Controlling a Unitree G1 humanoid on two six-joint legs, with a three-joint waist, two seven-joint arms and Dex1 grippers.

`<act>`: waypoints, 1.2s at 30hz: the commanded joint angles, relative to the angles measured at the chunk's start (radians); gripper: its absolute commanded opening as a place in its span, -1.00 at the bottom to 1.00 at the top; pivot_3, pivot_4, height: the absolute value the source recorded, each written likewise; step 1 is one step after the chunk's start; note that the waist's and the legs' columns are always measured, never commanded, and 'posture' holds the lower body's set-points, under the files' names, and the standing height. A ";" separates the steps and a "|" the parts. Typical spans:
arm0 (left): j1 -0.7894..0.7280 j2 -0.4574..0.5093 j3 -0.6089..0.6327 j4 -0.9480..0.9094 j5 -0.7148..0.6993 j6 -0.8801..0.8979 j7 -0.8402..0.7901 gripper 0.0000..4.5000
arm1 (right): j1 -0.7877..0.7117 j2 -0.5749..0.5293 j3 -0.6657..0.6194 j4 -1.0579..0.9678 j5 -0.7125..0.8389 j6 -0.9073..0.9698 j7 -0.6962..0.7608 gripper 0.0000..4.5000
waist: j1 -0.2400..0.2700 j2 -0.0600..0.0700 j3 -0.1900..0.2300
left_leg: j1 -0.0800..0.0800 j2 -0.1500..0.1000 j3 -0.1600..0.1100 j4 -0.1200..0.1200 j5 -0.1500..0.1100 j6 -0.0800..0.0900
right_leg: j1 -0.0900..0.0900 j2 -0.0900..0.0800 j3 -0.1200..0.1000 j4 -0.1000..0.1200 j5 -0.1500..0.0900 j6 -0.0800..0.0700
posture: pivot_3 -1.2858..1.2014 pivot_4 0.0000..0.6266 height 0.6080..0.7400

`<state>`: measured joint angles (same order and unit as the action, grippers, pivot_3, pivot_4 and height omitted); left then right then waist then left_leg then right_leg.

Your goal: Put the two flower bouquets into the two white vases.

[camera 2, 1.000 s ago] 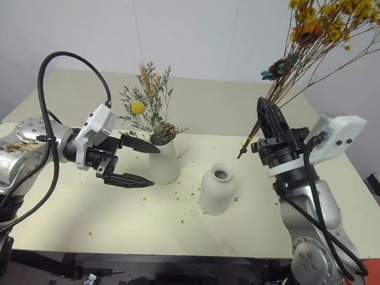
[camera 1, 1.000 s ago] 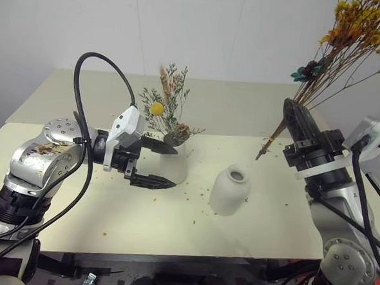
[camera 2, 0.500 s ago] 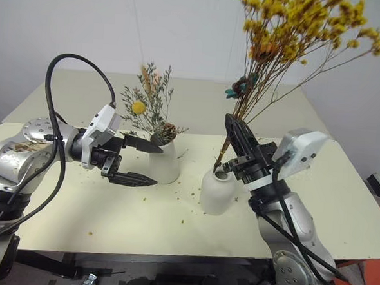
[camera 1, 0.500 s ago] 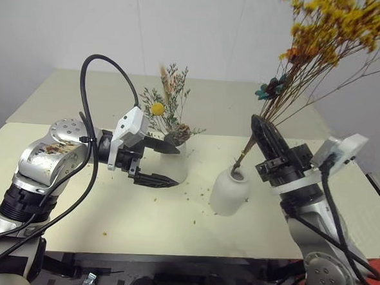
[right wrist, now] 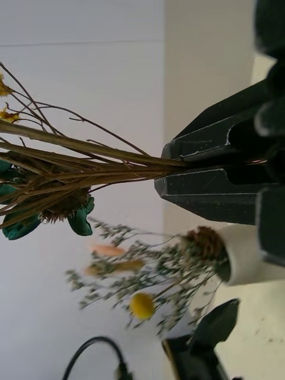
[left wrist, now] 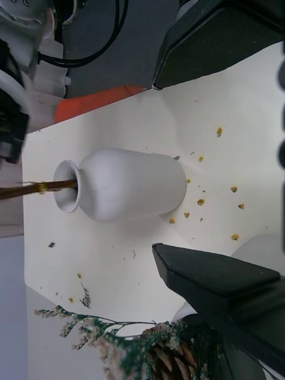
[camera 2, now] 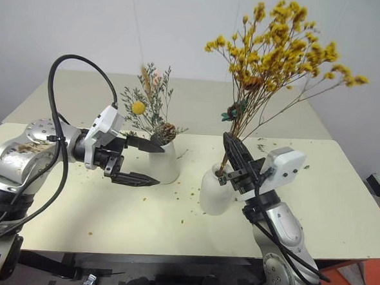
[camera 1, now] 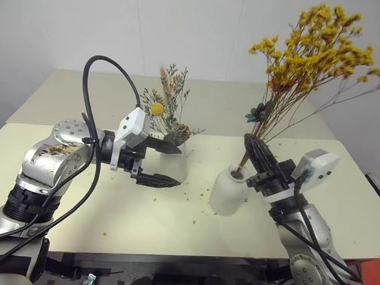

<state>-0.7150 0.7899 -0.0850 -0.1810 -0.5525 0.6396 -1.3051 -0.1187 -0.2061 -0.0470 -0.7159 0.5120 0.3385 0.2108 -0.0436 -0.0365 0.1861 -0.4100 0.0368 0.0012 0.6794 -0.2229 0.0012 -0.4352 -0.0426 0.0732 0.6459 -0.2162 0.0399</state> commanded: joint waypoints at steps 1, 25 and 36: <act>-0.013 -0.001 0.020 -0.003 -0.004 -0.024 0.000 1.00 | 0.008 0.001 0.000 -0.018 -0.021 -0.048 0.011 -0.99 | 0.000 0.000 0.000 | 0.000 0.000 0.000 0.000 0.000 0.000 | 0.000 0.000 0.000 0.000 0.000 0.000 | 0.03 -0.52 1.00; 0.001 -0.007 0.022 -0.011 -0.003 -0.033 0.012 1.00 | 0.090 0.007 0.076 -0.011 -0.182 -0.193 0.072 0.13 | 0.001 0.000 0.000 | 0.000 0.000 0.000 0.000 0.000 0.000 | 0.000 0.000 0.000 0.000 0.000 0.000 | 0.03 -0.52 1.00; 0.008 -0.011 0.021 -0.011 -0.002 -0.044 0.025 1.00 | 0.154 -0.080 0.001 -0.082 -0.177 -0.114 0.053 0.98 | 0.002 0.000 0.000 | 0.001 0.000 0.000 0.000 0.000 0.000 | 0.000 0.000 0.000 0.000 0.000 0.000 | 0.03 -0.52 1.00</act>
<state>-0.7058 0.7793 -0.0847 -0.1803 -0.5514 0.6136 -1.2843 0.0307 -0.2792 -0.0124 -0.7455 0.3254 0.2130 0.2768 -0.0420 -0.0366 0.1861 -0.4096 0.0366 0.0012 0.6792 -0.2229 0.0012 -0.4349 -0.0427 0.0731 0.6460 -0.2165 0.0400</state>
